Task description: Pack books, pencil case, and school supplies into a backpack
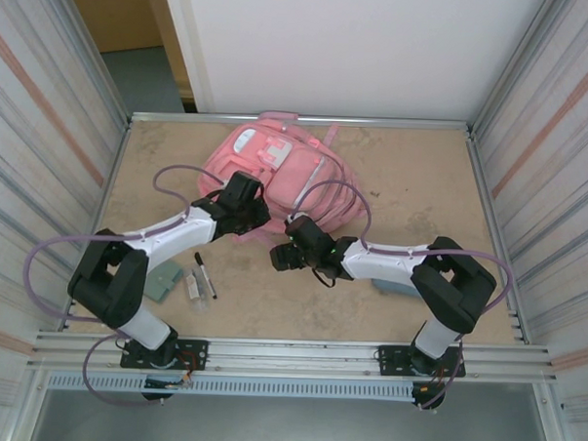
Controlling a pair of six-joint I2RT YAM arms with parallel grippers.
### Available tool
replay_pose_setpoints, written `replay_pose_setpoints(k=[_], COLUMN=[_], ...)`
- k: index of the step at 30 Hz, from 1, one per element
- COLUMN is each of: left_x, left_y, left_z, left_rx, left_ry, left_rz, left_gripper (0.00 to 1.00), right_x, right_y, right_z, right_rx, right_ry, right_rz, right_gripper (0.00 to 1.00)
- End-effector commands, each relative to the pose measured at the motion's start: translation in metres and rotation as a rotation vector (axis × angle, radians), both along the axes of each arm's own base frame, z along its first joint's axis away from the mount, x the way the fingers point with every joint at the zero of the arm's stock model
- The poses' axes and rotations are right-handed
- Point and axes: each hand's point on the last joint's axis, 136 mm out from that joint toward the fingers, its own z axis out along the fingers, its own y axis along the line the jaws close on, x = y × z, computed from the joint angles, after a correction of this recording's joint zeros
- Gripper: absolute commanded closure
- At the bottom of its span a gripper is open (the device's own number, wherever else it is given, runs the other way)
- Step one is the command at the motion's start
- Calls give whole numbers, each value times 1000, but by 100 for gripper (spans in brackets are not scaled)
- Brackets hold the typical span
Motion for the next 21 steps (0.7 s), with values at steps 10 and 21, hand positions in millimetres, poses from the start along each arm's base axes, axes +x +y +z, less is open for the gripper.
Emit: replay_pose_setpoints(k=[10, 21], left_x=[-9, -11], left_y=[-19, -24], left_z=[53, 76], left_rx=[-148, -188], left_ry=[-34, -68], left_rz=[-45, -69], left_gripper=[100, 100], right_x=[40, 66], right_y=[17, 33], right_z=[4, -7], right_rx=[-16, 0], right_ry=[-155, -164], right_rz=[-146, -296], right_gripper=[24, 58])
